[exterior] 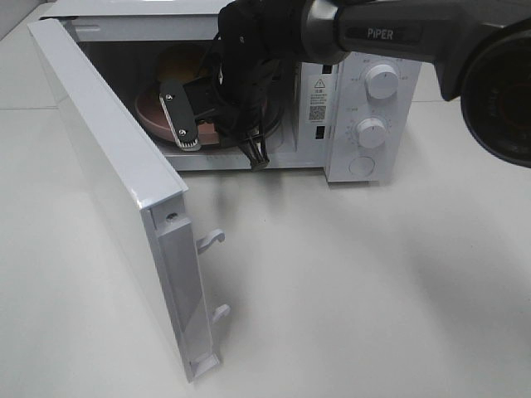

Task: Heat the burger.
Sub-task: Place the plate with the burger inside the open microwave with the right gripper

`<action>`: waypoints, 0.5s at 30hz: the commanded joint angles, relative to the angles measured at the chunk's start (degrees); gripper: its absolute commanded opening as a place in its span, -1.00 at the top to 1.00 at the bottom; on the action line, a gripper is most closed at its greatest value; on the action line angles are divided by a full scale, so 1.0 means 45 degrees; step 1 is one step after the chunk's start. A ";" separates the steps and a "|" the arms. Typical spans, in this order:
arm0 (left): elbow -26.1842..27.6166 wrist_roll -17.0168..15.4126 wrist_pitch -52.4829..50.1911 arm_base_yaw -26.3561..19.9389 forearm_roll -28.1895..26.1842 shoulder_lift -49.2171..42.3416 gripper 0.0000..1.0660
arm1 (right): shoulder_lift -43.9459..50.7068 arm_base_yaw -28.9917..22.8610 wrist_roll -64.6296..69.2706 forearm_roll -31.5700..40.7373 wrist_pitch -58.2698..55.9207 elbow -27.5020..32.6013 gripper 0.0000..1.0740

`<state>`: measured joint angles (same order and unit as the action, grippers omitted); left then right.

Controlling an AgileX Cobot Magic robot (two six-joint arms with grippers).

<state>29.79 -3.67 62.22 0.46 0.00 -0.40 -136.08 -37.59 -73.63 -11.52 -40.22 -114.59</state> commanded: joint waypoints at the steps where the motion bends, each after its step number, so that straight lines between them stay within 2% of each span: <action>1: -0.0051 0.0000 -0.0191 0.0051 -0.0140 -0.0038 -0.92 | 0.0191 0.0064 0.0064 -0.0038 0.0802 -0.0255 0.88; 11: -0.0051 0.0000 -0.0191 0.0051 -0.0140 -0.0038 -0.92 | 0.0191 0.0064 0.0560 0.0025 0.0713 -0.0255 0.83; 15: -0.0051 0.0000 -0.0191 0.0051 -0.0140 -0.0038 -0.92 | 0.0191 0.0064 0.1171 0.0038 0.0713 -0.0255 0.71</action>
<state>29.79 -3.67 62.22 0.46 0.00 -0.40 -136.13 -37.59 -70.47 -11.12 -39.08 -114.76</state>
